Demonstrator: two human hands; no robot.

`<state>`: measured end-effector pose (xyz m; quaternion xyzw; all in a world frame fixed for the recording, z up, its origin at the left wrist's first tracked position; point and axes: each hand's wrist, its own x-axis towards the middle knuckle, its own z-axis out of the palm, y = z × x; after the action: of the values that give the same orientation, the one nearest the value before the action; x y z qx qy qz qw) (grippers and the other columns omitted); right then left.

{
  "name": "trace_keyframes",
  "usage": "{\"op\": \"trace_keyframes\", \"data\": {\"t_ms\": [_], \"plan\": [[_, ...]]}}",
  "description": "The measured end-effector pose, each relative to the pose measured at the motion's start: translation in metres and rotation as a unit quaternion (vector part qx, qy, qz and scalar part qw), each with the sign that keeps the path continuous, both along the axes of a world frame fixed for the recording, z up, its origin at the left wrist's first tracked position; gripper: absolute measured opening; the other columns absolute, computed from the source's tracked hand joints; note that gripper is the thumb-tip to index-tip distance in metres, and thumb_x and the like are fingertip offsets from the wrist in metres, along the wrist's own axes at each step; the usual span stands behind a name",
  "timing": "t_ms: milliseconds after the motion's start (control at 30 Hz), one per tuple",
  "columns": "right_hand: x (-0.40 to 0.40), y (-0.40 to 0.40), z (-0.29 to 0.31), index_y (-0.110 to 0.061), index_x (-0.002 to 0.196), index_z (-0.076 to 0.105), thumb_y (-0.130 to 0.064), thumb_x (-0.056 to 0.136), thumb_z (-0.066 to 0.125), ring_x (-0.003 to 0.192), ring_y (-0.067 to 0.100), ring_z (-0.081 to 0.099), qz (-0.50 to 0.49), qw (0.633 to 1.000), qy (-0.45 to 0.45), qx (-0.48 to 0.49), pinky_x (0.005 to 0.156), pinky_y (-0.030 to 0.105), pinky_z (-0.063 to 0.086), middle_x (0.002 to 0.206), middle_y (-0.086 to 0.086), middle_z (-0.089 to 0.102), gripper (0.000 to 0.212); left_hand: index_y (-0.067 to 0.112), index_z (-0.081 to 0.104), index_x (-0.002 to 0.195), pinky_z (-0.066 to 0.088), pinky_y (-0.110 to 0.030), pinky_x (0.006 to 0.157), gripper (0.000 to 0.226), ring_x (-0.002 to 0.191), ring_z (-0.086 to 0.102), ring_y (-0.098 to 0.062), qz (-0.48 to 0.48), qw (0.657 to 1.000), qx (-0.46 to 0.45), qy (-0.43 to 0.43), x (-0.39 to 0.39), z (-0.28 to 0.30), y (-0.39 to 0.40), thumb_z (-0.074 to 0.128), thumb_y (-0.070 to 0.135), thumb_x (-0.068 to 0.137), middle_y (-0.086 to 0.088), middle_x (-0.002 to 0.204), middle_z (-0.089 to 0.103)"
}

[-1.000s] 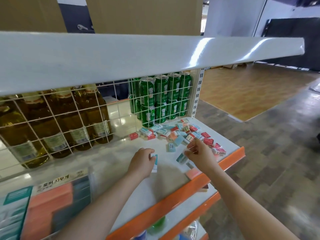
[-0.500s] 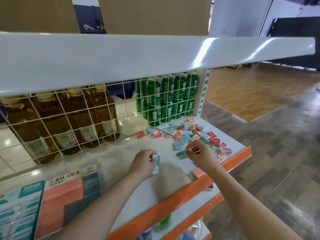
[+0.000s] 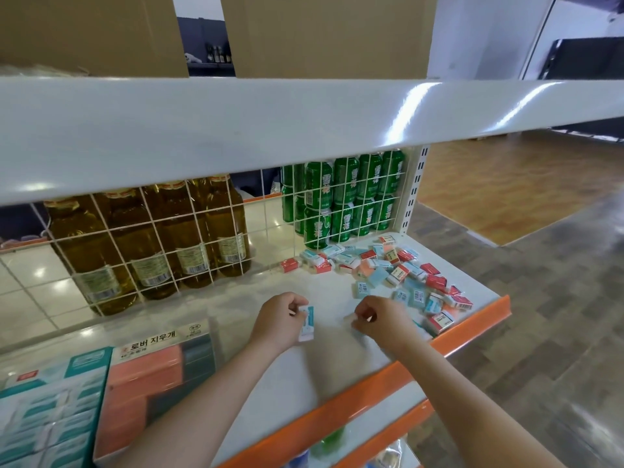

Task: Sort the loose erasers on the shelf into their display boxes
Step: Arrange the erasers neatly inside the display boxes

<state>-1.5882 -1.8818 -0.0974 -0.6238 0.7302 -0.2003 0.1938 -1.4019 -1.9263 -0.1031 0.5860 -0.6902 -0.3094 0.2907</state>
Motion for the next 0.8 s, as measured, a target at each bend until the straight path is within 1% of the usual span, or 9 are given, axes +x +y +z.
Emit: {"op": "trace_keyframes", "data": {"t_ms": [167,233,367,433,500,567,633,700,800], "plan": [[0.003,0.0,-0.007,-0.022,0.12,0.061,-0.013,0.092,0.045,0.109,0.02,0.055,0.02,0.996,0.077,0.043,0.09,0.028,0.044,0.121,0.002,0.06,0.034,0.009,0.064,0.106,0.051,-0.028,0.084,0.018,0.099,0.058,-0.017,0.012,0.999,0.0,0.03,0.009,-0.003,-0.003,0.054,0.007,0.092,-0.007,0.112,0.062],[0.004,0.0,-0.008,-0.023,0.125,0.058,-0.008,0.091,0.042,0.113,0.021,0.054,0.023,0.995,0.086,0.054,0.092,0.027,0.042,0.126,0.002,0.057,0.04,0.01,0.065,0.107,0.051,-0.03,0.085,0.019,0.094,0.057,-0.017,0.0,1.0,-0.007,0.026,0.012,-0.004,-0.002,0.053,0.008,0.092,-0.008,0.11,0.062],[0.0,-0.001,-0.006,-0.016,0.125,0.055,-0.006,0.089,0.047,0.105,0.02,0.059,-0.031,0.998,0.028,0.044,0.088,0.027,0.047,0.119,0.005,0.062,0.038,0.017,0.06,0.121,0.049,-0.024,0.076,0.03,0.093,0.055,-0.016,-0.066,0.997,-0.007,-0.029,0.013,-0.008,0.001,0.052,0.012,0.093,0.0,0.1,0.053],[-0.003,-0.001,-0.006,-0.014,0.122,0.056,-0.005,0.087,0.051,0.101,0.019,0.06,-0.034,0.998,0.028,0.044,0.086,0.026,0.048,0.114,0.005,0.064,0.037,0.016,0.052,0.131,0.048,-0.027,0.079,0.04,0.088,0.054,-0.015,-0.1,0.993,0.011,-0.064,0.013,-0.011,0.003,0.054,0.012,0.091,0.002,0.097,0.053],[-0.005,0.0,-0.006,-0.013,0.12,0.058,-0.006,0.087,0.051,0.1,0.019,0.06,-0.031,0.997,0.044,0.049,0.085,0.026,0.048,0.114,0.004,0.064,0.034,0.016,0.047,0.135,0.045,-0.025,0.086,0.046,0.098,0.057,-0.018,-0.118,0.984,0.022,-0.133,0.014,-0.015,0.004,0.055,0.014,0.089,-0.001,0.109,0.059],[-0.007,0.001,-0.006,-0.014,0.116,0.061,-0.007,0.088,0.049,0.098,0.018,0.059,-0.035,0.996,0.06,0.056,0.083,0.026,0.049,0.113,0.004,0.063,0.031,0.014,0.055,0.127,0.044,-0.026,0.088,0.039,0.105,0.057,-0.019,-0.121,0.974,0.016,-0.189,0.017,-0.017,0.003,0.054,0.017,0.088,-0.003,0.117,0.061],[-0.007,0.002,-0.007,-0.015,0.115,0.062,-0.007,0.089,0.048,0.098,0.017,0.059,-0.036,0.996,0.064,0.053,0.083,0.025,0.049,0.113,0.003,0.063,0.03,0.012,0.065,0.11,0.047,-0.028,0.084,0.026,0.101,0.059,-0.021,-0.11,0.972,0.011,-0.209,0.02,-0.019,0.004,0.052,0.017,0.088,-0.006,0.112,0.064],[-0.007,0.002,-0.008,-0.016,0.116,0.062,-0.007,0.09,0.05,0.099,0.017,0.059,-0.032,0.999,0.03,0.032,0.085,0.025,0.048,0.114,0.002,0.063,0.03,0.012,0.067,0.104,0.047,-0.028,0.082,0.022,0.099,0.06,-0.021,-0.089,0.976,0.004,-0.201,0.024,-0.018,0.005,0.051,0.018,0.09,-0.006,0.11,0.065],[-0.005,0.002,-0.002,-0.013,0.113,0.063,-0.005,0.09,0.053,0.093,0.014,0.058,-0.043,0.997,-0.067,-0.014,0.081,0.024,0.049,0.107,0.002,0.063,0.026,0.012,0.066,0.11,0.043,-0.021,0.08,0.023,0.099,0.059,-0.018,-0.062,0.992,0.0,-0.113,0.027,-0.015,0.004,0.051,0.016,0.093,-0.005,0.112,0.065]]}}
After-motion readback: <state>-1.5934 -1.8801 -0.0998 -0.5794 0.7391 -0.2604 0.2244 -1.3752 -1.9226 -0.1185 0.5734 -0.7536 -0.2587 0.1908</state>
